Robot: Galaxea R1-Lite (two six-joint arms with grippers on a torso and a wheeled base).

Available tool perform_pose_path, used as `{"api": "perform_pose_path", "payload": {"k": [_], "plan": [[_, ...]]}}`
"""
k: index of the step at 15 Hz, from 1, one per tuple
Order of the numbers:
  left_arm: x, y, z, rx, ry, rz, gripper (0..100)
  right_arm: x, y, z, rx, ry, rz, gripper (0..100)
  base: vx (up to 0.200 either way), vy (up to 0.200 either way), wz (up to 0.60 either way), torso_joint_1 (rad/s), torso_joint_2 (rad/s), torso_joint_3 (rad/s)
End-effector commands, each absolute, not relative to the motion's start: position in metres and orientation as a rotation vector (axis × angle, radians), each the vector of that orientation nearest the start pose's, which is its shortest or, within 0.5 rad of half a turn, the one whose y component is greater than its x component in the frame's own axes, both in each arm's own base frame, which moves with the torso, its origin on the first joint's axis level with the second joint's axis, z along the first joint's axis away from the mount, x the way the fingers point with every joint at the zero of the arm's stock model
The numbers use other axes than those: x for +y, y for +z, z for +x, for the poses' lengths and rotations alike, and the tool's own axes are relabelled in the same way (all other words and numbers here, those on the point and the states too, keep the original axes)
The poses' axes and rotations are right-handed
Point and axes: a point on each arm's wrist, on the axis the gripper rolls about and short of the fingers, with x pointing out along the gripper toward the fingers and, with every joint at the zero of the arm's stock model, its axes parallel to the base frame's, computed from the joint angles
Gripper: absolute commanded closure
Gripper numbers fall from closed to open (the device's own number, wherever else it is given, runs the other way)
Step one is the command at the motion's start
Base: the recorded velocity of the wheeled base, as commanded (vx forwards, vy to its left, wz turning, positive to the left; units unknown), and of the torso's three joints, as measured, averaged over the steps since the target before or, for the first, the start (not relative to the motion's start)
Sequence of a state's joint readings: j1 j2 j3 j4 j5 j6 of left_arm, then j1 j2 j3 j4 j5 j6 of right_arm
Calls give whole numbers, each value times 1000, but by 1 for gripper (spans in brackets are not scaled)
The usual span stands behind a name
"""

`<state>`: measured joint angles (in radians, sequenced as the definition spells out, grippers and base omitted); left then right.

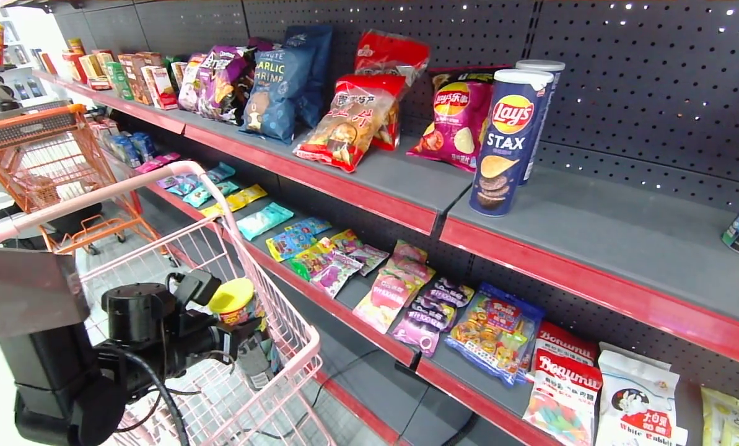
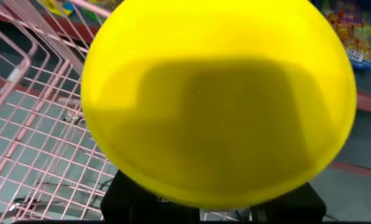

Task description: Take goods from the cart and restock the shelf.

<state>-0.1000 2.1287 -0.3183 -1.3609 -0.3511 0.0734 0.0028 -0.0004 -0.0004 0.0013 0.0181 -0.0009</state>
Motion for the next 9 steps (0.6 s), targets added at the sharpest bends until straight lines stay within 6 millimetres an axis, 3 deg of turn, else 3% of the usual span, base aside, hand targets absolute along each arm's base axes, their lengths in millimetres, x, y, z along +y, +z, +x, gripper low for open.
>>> {"api": "perform_pose_path", "payload": {"k": [1,2,3,4,5,7,9], "plan": [[-26,90,247,289,-426,0,100,0,76,-23,0,21,-2,0,0,0,0,0,0,0],[-12,137,215,231,-374,1,100,0,75,-23,2,21,0,0,0,0,0,0,0,0],[-9,154,203,204,-360,2,100,0,76,-23,0,21,2,0,0,0,0,0,0,0],[-5,187,176,153,-340,9,100,0,75,-23,2,21,2,0,0,0,0,0,0,0],[-4,208,153,130,-332,11,100,0,75,-23,2,21,2,0,0,0,0,0,0,0],[-4,230,113,113,-296,17,100,0,75,-23,2,20,0,0,0,0,0,0,0,0],[-4,236,97,56,-253,29,100,0,76,-23,0,20,-3,0,0,0,0,0,0,0]]}}
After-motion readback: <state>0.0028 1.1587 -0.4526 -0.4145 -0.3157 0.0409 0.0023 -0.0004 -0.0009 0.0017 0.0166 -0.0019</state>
